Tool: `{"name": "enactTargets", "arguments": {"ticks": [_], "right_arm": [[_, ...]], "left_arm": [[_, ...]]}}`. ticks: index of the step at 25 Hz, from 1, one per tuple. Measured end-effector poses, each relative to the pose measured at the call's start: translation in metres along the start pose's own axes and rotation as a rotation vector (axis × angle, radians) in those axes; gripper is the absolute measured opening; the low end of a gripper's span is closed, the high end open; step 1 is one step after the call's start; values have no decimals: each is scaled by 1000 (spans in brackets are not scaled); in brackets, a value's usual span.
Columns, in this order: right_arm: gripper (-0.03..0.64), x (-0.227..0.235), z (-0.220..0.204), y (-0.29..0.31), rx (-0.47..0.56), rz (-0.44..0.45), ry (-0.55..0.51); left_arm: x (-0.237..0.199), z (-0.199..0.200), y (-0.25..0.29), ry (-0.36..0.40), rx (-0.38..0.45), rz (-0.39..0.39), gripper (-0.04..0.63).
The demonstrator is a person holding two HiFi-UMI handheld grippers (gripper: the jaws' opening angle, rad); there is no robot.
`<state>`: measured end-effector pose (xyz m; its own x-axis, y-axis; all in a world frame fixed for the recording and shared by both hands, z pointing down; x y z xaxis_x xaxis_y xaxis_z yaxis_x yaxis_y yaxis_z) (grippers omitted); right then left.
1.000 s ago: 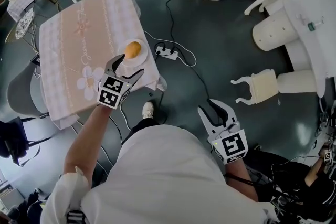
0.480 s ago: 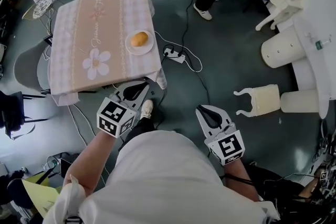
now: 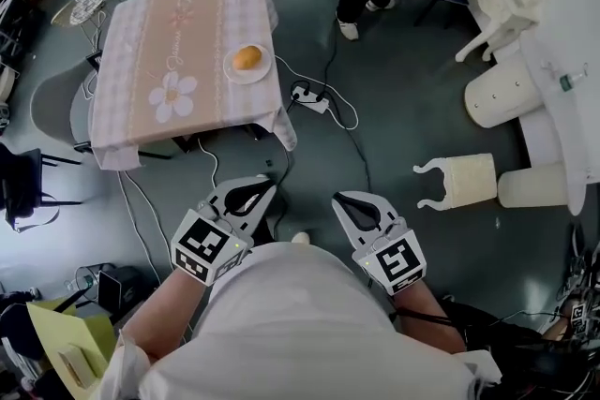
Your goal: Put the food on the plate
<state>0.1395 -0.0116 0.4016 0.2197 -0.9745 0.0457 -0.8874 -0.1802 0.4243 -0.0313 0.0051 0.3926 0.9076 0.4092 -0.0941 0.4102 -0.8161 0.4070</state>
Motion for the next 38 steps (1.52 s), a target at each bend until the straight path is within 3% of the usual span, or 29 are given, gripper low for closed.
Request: {"name": "enactTargets", "arguments": {"ticks": [3, 15, 38], "right_arm": [[15, -11, -3, -10, 7, 9, -10], [12, -37, -10, -32, -2, 14, -44], [12, -24, -7, -11, -12, 14, -35]], "left_arm": [[23, 2, -11, 27, 22, -5, 9], [56, -1, -24, 9, 47, -34, 9], [33, 1, -12, 15, 15, -19, 9]]}}
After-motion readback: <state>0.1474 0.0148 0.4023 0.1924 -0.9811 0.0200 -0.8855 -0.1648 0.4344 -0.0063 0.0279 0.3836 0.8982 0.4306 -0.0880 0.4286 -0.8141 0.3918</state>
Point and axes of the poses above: the fingertips, and each gripper's own axes: y forward along the fingers, x to its right, z out of its top, the point moved 5 cm from there along -y, backward along the fingers, and after that the axes turned 12 degrees about z, right-handed, at the moved point
